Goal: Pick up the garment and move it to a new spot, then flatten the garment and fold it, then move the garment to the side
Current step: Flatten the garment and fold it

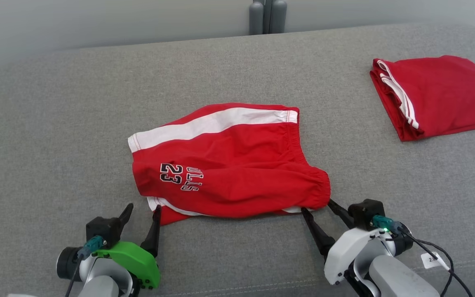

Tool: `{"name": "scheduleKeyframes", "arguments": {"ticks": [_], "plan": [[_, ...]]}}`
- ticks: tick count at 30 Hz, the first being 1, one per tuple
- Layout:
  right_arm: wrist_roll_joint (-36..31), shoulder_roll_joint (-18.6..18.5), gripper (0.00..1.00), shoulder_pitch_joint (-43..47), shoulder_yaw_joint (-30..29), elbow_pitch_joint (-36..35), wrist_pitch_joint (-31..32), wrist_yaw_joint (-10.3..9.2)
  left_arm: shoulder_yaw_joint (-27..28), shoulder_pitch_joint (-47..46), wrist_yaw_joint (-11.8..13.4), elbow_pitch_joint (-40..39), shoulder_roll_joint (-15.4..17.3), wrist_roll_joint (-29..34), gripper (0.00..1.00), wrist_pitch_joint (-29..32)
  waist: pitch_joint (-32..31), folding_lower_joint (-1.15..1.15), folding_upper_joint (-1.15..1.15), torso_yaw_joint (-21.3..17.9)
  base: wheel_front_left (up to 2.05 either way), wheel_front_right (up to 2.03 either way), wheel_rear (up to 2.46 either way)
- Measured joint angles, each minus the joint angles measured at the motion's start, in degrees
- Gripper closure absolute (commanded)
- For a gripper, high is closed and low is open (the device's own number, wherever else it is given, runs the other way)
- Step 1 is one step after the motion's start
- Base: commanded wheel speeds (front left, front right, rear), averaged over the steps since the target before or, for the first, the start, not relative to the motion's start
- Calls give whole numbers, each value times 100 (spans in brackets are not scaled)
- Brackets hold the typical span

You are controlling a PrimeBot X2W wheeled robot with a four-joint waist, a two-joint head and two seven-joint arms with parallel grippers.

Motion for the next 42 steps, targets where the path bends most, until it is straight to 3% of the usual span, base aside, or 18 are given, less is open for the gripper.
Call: {"name": "scheduleKeyframes", "arguments": {"ticks": [14, 15, 16, 17, 18, 24, 32, 42], "plan": [[358, 16, 0, -687, 653, 409, -77, 0, -903, -811, -5, 907, 158, -734, 0, 0, 318, 0, 0, -88, 0, 0, 0], [370, 11, 6, -706, 673, 406, -78, 0, -950, -847, -5, 950, 159, -801, 0, 0, 332, 0, 0, -99, 0, 0, 0], [381, 12, 34, -714, 702, 408, -78, 1, -988, -887, -5, 1010, 156, -899, 29, -2, 344, 0, 0, -108, 0, 0, 0], [388, 14, 61, -715, 725, 412, -78, 1, -1029, -924, -5, 1070, 158, -946, 76, -4, 356, 0, 0, -113, 0, 0, 0], [398, 8, 98, -716, 746, 414, -78, 1, -1078, -962, -5, 1107, 166, -966, 100, -5, 365, 0, 0, -118, 0, 0, 0], [441, -51, 100, -733, 754, 349, -80, 1, -1177, -1018, -5, 950, 189, -1077, 100, -1, 360, 0, 0, -77, 0, 0, 0], [736, -193, 100, -443, 869, -147, -81, 1, -797, -325, -5, -87, 338, -812, 100, -1, 82, 0, 0, -16, 0, 0, 0], [1452, -872, 100, -296, 1233, -1087, 155, 0, -717, 410, -7, -1406, 645, -305, 100, 0, -347, 0, 0, 72, 0, 0, 0]]}}
